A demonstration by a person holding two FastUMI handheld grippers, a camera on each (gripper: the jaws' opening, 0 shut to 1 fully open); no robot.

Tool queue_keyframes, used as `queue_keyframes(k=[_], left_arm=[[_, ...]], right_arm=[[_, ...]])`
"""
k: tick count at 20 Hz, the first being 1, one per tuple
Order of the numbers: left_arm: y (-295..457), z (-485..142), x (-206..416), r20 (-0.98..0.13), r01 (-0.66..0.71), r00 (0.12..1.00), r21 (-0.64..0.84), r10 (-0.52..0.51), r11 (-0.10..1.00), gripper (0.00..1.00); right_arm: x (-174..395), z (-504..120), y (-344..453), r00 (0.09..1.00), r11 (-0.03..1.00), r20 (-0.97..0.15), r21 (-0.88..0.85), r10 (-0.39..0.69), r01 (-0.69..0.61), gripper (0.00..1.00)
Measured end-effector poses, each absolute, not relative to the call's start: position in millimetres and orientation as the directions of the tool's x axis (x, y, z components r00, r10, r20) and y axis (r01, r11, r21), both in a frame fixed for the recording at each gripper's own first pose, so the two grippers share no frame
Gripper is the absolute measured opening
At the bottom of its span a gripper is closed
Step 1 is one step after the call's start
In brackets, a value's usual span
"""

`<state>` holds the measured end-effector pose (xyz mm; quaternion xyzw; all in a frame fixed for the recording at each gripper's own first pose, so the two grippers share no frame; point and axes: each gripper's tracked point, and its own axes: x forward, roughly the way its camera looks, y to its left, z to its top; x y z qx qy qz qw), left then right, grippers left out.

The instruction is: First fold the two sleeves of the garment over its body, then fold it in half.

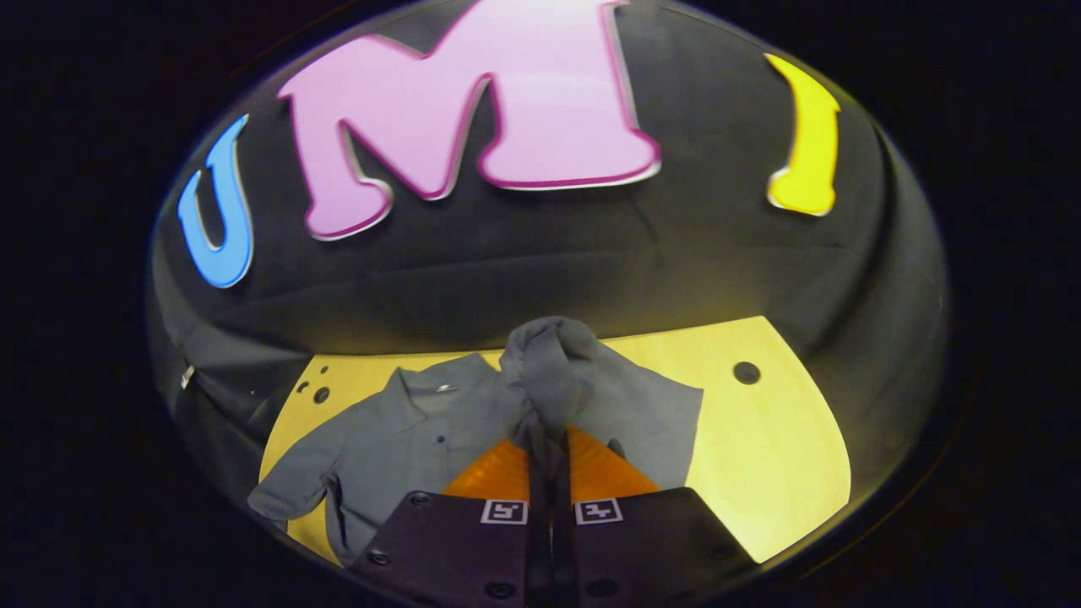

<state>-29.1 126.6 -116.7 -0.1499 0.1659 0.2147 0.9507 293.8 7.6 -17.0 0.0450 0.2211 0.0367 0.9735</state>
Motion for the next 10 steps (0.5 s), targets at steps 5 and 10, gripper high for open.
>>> queue_keyframes(k=[5,10], left_arm=[[142,-133,-45,-0.395,-0.477,0.838,-0.193,0.378,0.857,0.96],[148,-153,-59,-0.440,-0.509,0.816,-0.240,0.375,0.827,0.96]], right_arm=[[298,-40,93,0.865,0.985,-0.476,0.020,0.159,-0.171,0.06],[294,-76,174,0.812,0.960,-0.535,-0.008,0.233,-0.280,0.06]])
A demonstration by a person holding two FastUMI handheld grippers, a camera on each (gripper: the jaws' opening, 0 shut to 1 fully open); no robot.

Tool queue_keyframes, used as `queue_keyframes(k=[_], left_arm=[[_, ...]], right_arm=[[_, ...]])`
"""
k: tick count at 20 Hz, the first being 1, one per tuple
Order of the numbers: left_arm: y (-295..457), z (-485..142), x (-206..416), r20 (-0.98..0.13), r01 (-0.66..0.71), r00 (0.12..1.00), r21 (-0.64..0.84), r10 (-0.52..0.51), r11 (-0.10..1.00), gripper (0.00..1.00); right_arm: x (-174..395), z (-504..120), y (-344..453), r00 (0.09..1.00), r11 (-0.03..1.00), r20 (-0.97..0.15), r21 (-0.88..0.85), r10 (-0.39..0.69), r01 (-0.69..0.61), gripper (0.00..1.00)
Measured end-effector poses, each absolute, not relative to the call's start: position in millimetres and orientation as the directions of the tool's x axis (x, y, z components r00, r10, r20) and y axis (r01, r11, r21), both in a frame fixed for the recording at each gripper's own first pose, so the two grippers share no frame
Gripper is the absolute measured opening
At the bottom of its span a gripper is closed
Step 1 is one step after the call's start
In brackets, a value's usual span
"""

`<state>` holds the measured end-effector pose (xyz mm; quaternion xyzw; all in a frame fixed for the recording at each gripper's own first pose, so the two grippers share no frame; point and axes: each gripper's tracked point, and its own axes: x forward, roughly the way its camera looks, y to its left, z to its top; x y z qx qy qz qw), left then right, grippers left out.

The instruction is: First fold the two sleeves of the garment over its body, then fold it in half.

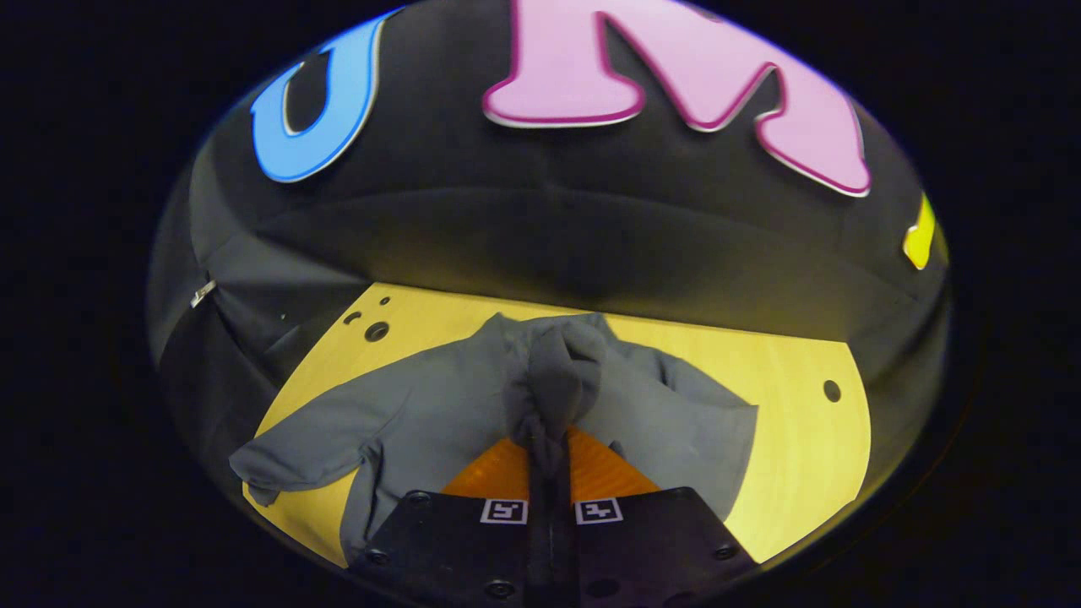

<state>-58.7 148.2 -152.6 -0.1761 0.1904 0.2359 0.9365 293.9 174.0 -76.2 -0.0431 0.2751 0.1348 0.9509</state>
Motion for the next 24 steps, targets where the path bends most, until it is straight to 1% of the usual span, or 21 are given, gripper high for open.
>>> queue_keyframes(k=[4,7,9,10,11,12,13,14,15,17,18,19,20,21,22,24], left_arm=[[158,-162,-71,-0.461,-0.543,0.794,-0.242,0.397,0.805,0.96],[175,-161,-84,-0.456,-0.601,0.760,-0.220,0.463,0.769,0.96],[177,-162,-94,-0.466,-0.629,0.740,-0.227,0.485,0.743,0.96],[176,-164,-99,-0.474,-0.641,0.731,-0.232,0.490,0.732,0.96],[177,-166,-103,-0.482,-0.650,0.724,-0.235,0.494,0.723,0.96],[177,-168,-106,-0.488,-0.655,0.718,-0.231,0.497,0.719,0.96],[179,-168,-111,-0.492,-0.663,0.708,-0.217,0.506,0.717,0.96],[184,-169,-116,-0.491,-0.676,0.694,-0.193,0.526,0.712,0.96],[189,-167,-120,-0.488,-0.689,0.679,-0.166,0.548,0.705,0.96],[195,-166,-122,-0.487,-0.699,0.669,-0.155,0.561,0.698,0.96],[196,-165,-120,-0.487,-0.697,0.673,-0.167,0.556,0.697,0.96],[198,-165,-117,-0.490,-0.690,0.680,-0.177,0.545,0.702,0.96],[202,-166,-114,-0.487,-0.682,0.686,-0.171,0.541,0.711,0.96],[208,-165,-109,-0.479,-0.673,0.692,-0.158,0.540,0.723,0.96],[215,-166,-104,-0.470,-0.666,0.697,-0.145,0.542,0.731,0.96],[230,-168,-95,-0.454,-0.666,0.702,-0.147,0.548,0.731,0.96]], right_arm=[[287,-105,229,0.769,0.935,-0.574,-0.020,0.280,-0.355,0.06],[282,-129,265,0.731,0.911,-0.606,-0.026,0.314,-0.413,0.06],[277,-140,288,0.708,0.896,-0.615,-0.009,0.346,-0.445,0.06],[274,-147,298,0.700,0.889,-0.619,-0.006,0.357,-0.458,0.09],[271,-151,305,0.692,0.882,-0.622,-0.003,0.367,-0.471,0.09],[267,-155,315,0.681,0.873,-0.624,0.006,0.384,-0.487,0.13],[263,-159,323,0.668,0.864,-0.627,0.015,0.401,-0.504,0.17],[259,-163,329,0.655,0.853,-0.632,0.018,0.414,-0.522,0.24],[253,-168,333,0.639,0.840,-0.638,0.023,0.429,-0.542,0.27],[239,-171,339,0.596,0.819,-0.650,0.070,0.471,-0.570,0.58],[230,-169,337,0.589,0.817,-0.649,0.090,0.482,-0.570,0.73],[224,-163,330,0.600,0.823,-0.638,0.094,0.482,-0.561,0.89],[219,-156,322,0.613,0.828,-0.629,0.092,0.479,-0.553,0.90],[216,-153,311,0.626,0.834,-0.620,0.085,0.473,-0.546,0.89],[208,-145,296,0.641,0.843,-0.614,0.077,0.461,-0.533,1.00],[197,-132,265,0.668,0.857,-0.600,0.059,0.440,-0.512,0.99]])
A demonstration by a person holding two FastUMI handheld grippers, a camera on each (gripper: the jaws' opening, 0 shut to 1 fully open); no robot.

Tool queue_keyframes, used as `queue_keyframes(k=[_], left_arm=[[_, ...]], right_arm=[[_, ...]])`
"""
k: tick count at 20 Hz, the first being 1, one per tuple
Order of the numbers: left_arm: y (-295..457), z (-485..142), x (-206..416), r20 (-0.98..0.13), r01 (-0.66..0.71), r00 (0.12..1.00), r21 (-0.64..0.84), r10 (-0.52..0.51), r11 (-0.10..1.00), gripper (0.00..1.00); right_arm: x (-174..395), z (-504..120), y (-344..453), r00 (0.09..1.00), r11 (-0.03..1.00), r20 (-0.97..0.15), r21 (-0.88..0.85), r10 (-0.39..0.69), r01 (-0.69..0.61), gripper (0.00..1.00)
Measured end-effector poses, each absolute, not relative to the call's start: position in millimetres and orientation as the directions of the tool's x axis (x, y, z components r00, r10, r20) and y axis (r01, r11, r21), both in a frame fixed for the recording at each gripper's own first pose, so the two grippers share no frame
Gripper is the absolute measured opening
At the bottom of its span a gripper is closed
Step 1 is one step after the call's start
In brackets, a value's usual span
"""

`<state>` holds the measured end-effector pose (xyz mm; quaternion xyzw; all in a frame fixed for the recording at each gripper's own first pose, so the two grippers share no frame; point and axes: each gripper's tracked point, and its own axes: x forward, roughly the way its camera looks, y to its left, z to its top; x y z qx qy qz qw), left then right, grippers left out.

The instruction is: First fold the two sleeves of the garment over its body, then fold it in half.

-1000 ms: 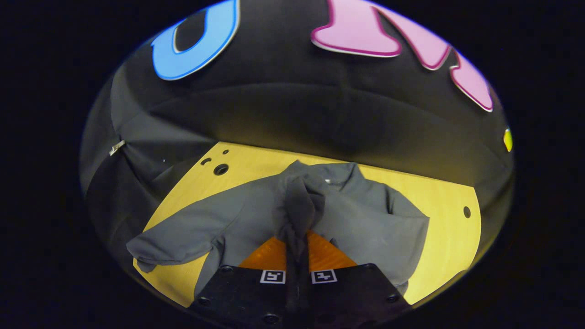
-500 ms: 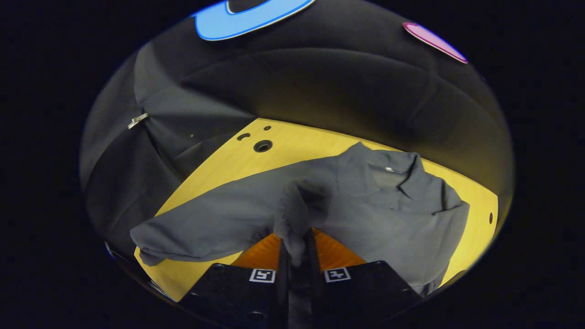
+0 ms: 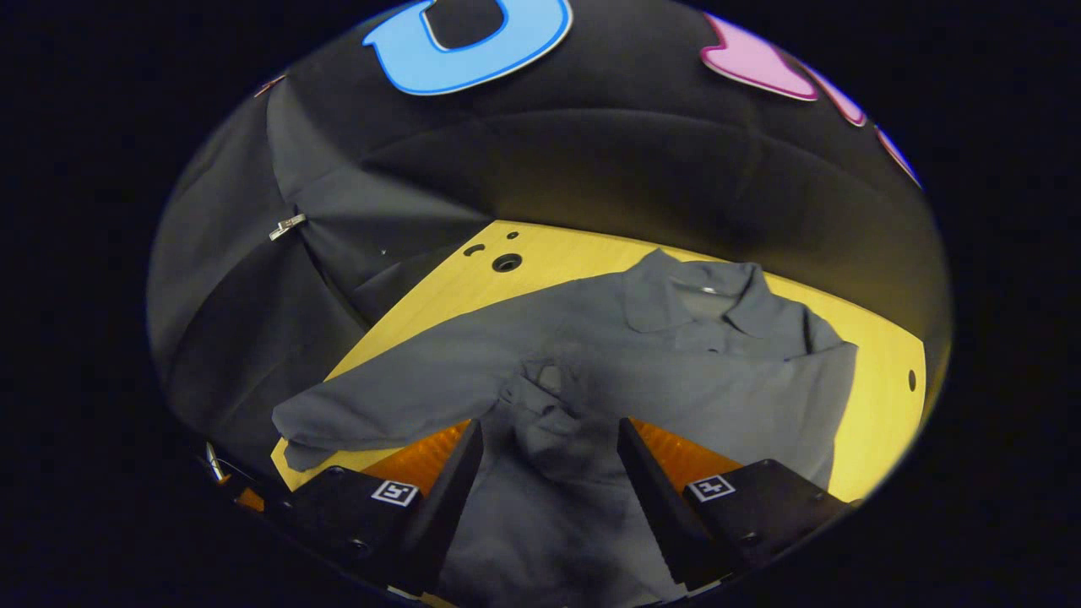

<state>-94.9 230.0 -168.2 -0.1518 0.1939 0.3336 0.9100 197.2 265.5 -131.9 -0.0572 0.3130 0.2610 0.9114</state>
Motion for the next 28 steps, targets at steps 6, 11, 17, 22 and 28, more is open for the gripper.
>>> queue_keyframes(k=[6,11,17,22,28], left_arm=[[277,-193,-64,-0.462,-0.699,0.690,-0.223,0.557,0.680,0.96],[312,-224,-37,-0.489,-0.711,0.661,-0.169,0.568,0.682,0.96],[341,-246,-1,-0.518,-0.710,0.650,-0.153,0.556,0.688,0.96],[355,-259,22,-0.536,-0.702,0.645,-0.133,0.545,0.700,0.96],[353,-274,35,-0.562,-0.669,0.661,-0.143,0.497,0.729,0.95]], right_arm=[[173,-115,153,0.735,0.916,-0.606,-0.028,0.303,-0.401,0.99],[143,-116,84,0.761,0.961,-0.615,-0.014,0.209,-0.275,0.99],[101,-113,42,0.769,0.983,-0.623,0.001,0.145,-0.184,0.99],[73,-111,25,0.773,0.991,-0.624,0.025,0.118,-0.131,0.99],[49,-103,-2,0.788,0.997,-0.612,0.009,0.062,-0.071,0.99]])
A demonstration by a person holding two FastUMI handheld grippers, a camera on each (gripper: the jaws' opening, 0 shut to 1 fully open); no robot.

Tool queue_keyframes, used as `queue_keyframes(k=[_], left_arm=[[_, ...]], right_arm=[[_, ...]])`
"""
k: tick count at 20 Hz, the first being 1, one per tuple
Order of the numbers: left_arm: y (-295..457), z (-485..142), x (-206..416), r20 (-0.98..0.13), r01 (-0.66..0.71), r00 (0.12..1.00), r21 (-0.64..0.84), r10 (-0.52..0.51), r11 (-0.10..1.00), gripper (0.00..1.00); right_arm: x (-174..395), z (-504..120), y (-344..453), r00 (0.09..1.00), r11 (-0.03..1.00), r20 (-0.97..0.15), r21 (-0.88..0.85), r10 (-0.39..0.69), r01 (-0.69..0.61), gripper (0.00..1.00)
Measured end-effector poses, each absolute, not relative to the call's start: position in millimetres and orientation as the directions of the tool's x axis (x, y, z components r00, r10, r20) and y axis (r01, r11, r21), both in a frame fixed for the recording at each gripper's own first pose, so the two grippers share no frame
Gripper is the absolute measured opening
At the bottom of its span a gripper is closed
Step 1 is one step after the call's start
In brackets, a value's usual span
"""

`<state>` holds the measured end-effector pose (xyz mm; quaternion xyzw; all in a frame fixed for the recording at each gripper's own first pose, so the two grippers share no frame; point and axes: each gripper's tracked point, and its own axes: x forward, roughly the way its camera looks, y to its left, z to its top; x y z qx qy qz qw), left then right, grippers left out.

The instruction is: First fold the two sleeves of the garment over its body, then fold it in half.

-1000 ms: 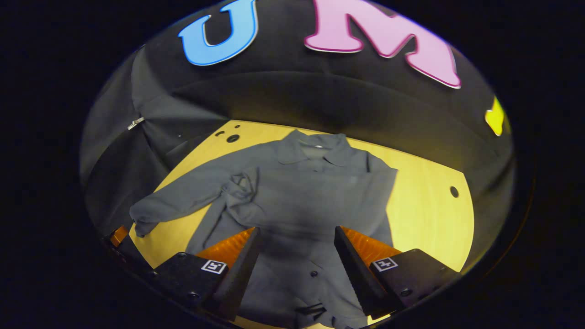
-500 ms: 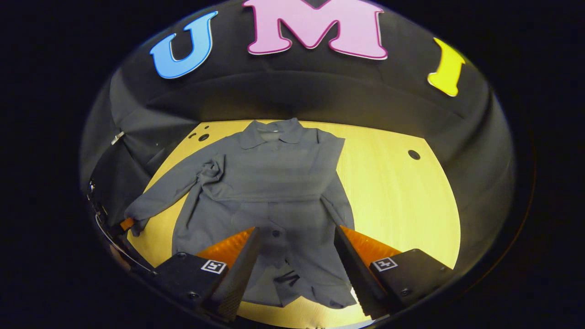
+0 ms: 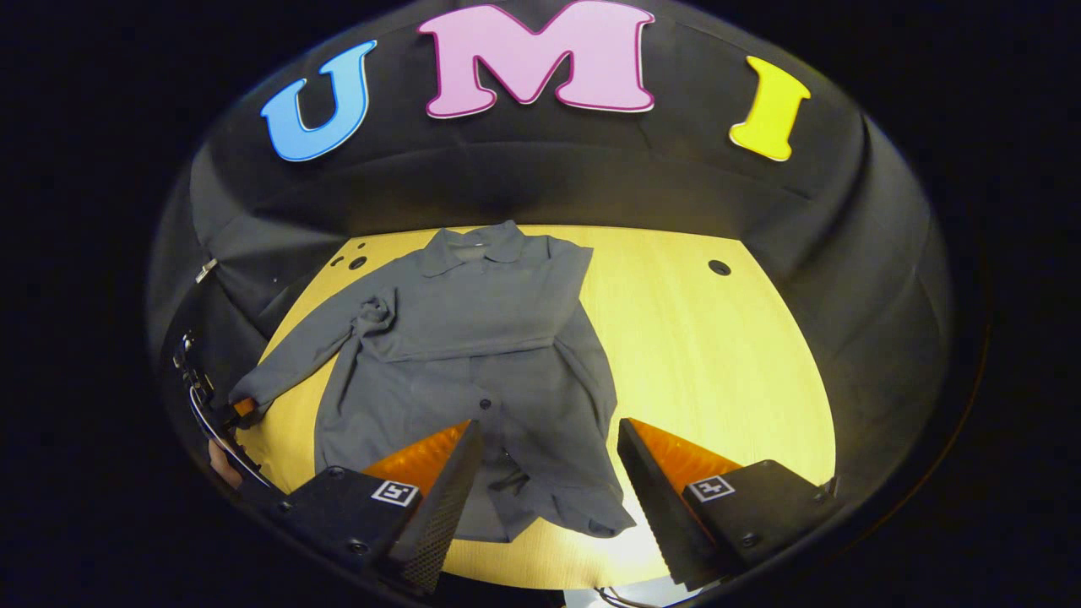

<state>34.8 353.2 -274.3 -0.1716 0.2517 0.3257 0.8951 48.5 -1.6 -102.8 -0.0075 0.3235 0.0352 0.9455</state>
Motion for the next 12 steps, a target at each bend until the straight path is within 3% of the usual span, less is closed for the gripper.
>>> queue_keyframes(k=[2,3,4,7,9,12], left_arm=[[349,-273,39,-0.553,-0.645,0.682,-0.145,0.479,0.750,0.88],[348,-273,42,-0.547,-0.630,0.695,-0.148,0.468,0.763,0.74],[344,-271,43,-0.538,-0.610,0.710,-0.147,0.455,0.778,0.72],[335,-269,49,-0.541,-0.567,0.730,-0.139,0.418,0.812,0.21],[334,-267,50,-0.553,-0.549,0.731,-0.130,0.399,0.826,0.12],[333,-258,47,-0.553,-0.548,0.740,-0.166,0.383,0.820,0.06]], right_arm=[[37,-112,-6,0.772,0.998,-0.632,0.027,0.060,-0.056,0.99],[32,-117,-9,0.763,0.998,-0.644,0.027,0.056,-0.050,0.99],[29,-120,-12,0.759,0.999,-0.649,0.026,0.052,-0.046,0.99],[21,-125,-14,0.755,0.998,-0.654,0.038,0.055,-0.039,0.99],[19,-130,-13,0.750,0.998,-0.659,0.057,0.061,-0.030,0.99],[20,-138,-14,0.747,0.996,-0.662,0.083,0.064,-0.012,0.99]])
